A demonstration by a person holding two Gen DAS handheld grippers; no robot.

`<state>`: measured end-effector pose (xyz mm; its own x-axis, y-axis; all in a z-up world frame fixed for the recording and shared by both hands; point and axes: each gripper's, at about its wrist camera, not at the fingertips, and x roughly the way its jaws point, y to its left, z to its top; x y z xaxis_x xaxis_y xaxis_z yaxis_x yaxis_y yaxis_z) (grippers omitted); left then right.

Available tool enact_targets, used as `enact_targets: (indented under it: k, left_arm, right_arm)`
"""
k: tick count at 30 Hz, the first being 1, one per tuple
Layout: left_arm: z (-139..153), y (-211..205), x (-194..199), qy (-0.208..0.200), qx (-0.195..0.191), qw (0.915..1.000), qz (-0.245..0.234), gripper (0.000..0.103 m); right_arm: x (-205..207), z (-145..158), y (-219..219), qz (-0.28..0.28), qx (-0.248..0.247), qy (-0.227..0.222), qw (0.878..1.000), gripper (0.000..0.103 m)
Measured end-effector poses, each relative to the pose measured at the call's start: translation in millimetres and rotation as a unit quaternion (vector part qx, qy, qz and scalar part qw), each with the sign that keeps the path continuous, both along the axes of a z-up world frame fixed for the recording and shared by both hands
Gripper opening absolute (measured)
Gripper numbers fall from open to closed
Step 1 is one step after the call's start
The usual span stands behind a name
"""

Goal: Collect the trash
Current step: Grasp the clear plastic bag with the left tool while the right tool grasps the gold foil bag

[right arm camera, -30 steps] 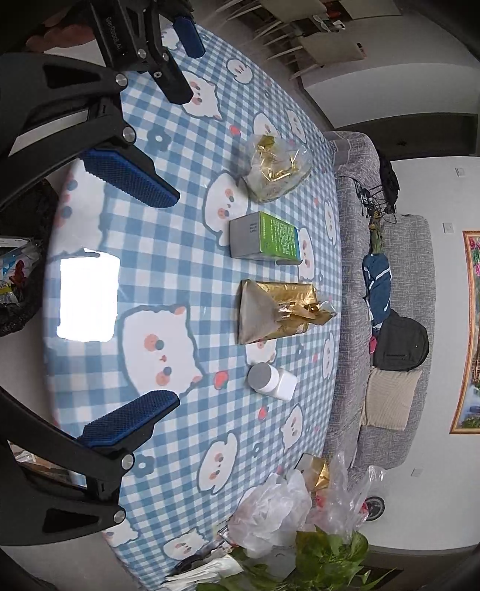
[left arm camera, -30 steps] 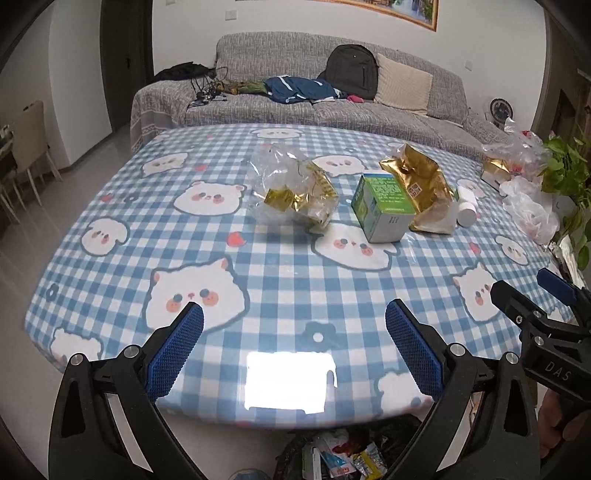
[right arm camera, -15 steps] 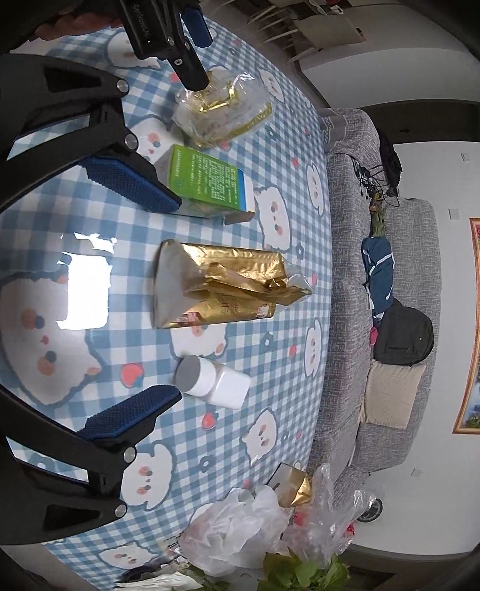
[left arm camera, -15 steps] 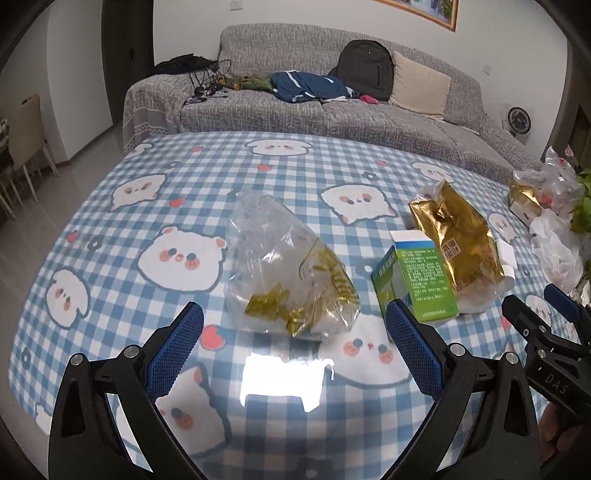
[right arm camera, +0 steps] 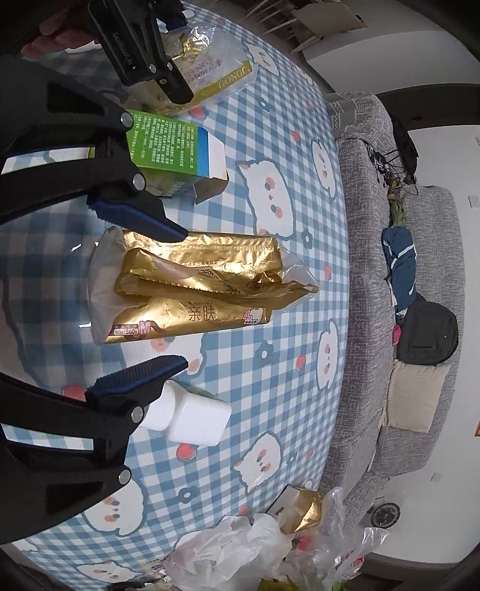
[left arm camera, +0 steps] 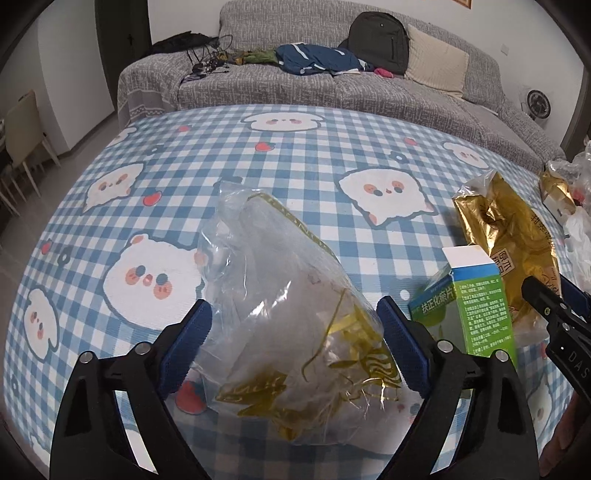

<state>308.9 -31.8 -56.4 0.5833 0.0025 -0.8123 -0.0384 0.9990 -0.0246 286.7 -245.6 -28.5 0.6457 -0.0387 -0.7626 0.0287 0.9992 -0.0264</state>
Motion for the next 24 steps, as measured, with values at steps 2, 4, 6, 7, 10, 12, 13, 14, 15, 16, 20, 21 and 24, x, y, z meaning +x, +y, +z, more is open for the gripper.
enact_targets:
  k: [2,4,6,7,10,12,13,14,15,16,20,21,24]
  left_arm:
    - [-3,1,2,0.003,-0.005,1.0000,0.004,0.082]
    - [-4,1,1,0.002,-0.006,1.0000,0.003,0.077]
    - [-4,1,0,0.000,-0.006,1.0000,0.004,0.072]
    - [-4,1,0,0.001,-0.008,1.0000,0.003,0.069]
    - [-4,0,-1,0.004,-0.010,0.9999,-0.001,0.057]
    - [-4,-2,-2,0.004,-0.004,1.0000,-0.004,0.051]
    - [-4,-3,-3,0.003,-0.005,1.0000,-0.004,0.047]
    - [-4,-3,-3,0.003,-0.006,1.0000,-0.004,0.045]
    - [-4,-3,-4,0.002,-0.006,1.0000,-0.005,0.043]
    - [-3,-2,-4,0.001,-0.007,1.0000,-0.006,0.042]
    - [-2,0,-6,-0.001,-0.012,0.9999,-0.004,0.040]
    - [-1,1,-6,-0.002,-0.013,0.9999,-0.003,0.040]
    - [0,2,-9,-0.004,-0.012,0.9999,-0.004,0.040]
  right_arm:
    - [4,-5,0,-0.002,0.002,0.008,1.000,0.049]
    - [7,-10,1,-0.002,-0.001,0.016,1.000,0.043]
    - [11,-15,2,0.000,0.001,0.024,1.000,0.035]
    - [12,-17,3,0.000,0.001,0.026,1.000,0.034]
    - [12,-20,4,-0.001,0.000,0.029,1.000,0.025]
    - [12,-20,5,0.000,0.000,0.031,1.000,0.015]
    - [12,-20,4,-0.001,0.000,0.030,1.000,0.012]
    - [12,-20,4,-0.002,-0.001,0.030,1.000,0.011]
    - [11,-20,4,-0.003,-0.001,0.030,1.000,0.010]
    - [11,-20,4,-0.002,-0.002,0.030,1.000,0.010]
    - [9,-16,1,-0.005,-0.003,0.025,1.000,0.009]
    - [8,-15,1,-0.006,-0.001,0.023,1.000,0.009]
    - [4,-9,1,-0.007,0.000,0.015,1.000,0.009]
